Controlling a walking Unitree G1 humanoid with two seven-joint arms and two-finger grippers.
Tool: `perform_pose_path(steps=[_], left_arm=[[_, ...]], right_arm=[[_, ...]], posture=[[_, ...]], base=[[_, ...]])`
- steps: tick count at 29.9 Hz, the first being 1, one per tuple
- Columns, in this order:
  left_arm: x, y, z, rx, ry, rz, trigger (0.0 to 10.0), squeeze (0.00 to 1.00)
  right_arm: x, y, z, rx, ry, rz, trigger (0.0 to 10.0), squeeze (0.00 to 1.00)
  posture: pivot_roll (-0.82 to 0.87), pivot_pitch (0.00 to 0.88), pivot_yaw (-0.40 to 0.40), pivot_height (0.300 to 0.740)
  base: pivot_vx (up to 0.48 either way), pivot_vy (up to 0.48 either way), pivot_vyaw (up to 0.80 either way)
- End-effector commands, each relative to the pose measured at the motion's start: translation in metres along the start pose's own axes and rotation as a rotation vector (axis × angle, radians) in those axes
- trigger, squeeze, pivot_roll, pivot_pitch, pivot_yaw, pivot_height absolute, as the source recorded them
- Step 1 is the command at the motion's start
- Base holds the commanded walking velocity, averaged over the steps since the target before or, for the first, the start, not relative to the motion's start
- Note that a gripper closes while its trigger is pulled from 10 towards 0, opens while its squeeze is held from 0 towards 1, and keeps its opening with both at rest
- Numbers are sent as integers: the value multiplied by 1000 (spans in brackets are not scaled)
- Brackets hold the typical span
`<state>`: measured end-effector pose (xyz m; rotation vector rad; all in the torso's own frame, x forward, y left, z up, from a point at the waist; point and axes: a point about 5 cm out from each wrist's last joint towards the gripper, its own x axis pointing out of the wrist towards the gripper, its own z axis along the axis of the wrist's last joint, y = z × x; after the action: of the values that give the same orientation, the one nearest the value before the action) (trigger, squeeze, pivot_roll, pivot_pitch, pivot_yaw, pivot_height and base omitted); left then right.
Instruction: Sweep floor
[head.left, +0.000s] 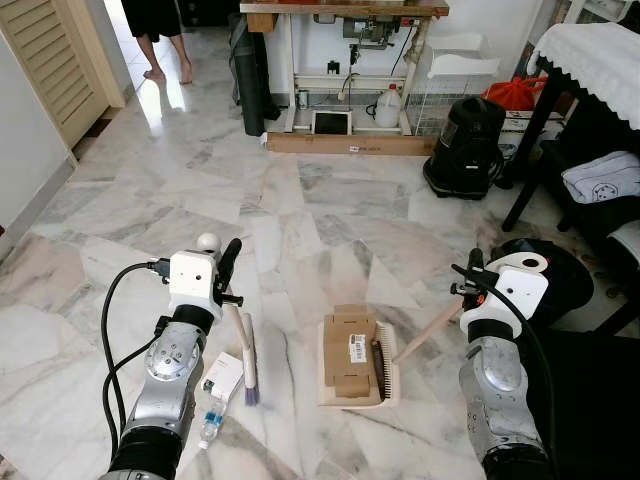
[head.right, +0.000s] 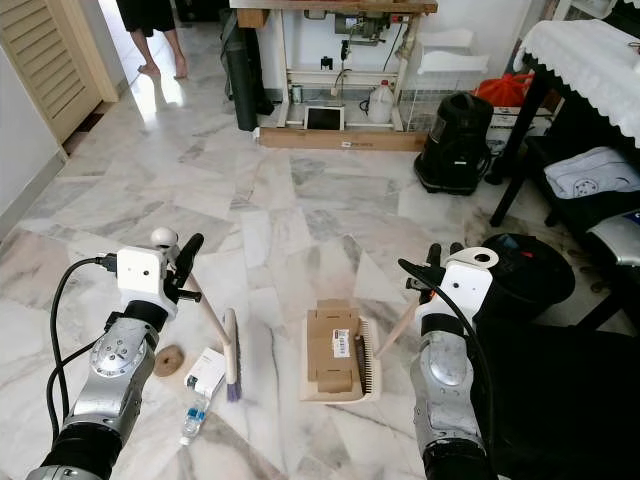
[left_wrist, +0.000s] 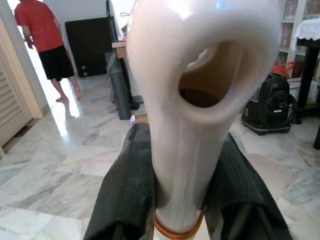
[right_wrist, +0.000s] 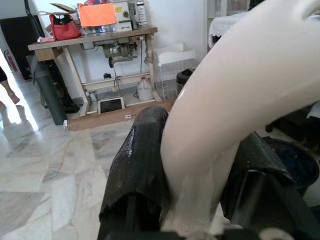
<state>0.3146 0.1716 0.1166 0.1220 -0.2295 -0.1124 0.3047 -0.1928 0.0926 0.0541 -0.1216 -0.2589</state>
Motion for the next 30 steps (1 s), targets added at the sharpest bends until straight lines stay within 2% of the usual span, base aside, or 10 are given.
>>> perform_pose_path(steps=[1,7,21,30], left_arm=[[6,3,14,28,-79,1,10000,0],[5,2,13,27,-74,-2,10000,0],[5,0,14,34,-77,-12,10000,0],[8,0,20,68,-104,-28,10000,0]], right_arm=[[6,3,15,6,-69,16,10000,0],[6,3,17,1,-81,27,10000,0],[4,9,17,-1,-85,65,10000,0],[4,10,16,3,-85,73,10000,0]], posture=[[33,0,-36,740],[20,0,-34,740],[18,0,-29,740],[21,0,-28,740]], base=[[0,0,0],[0,0,94],[0,0,800],[0,0,800]])
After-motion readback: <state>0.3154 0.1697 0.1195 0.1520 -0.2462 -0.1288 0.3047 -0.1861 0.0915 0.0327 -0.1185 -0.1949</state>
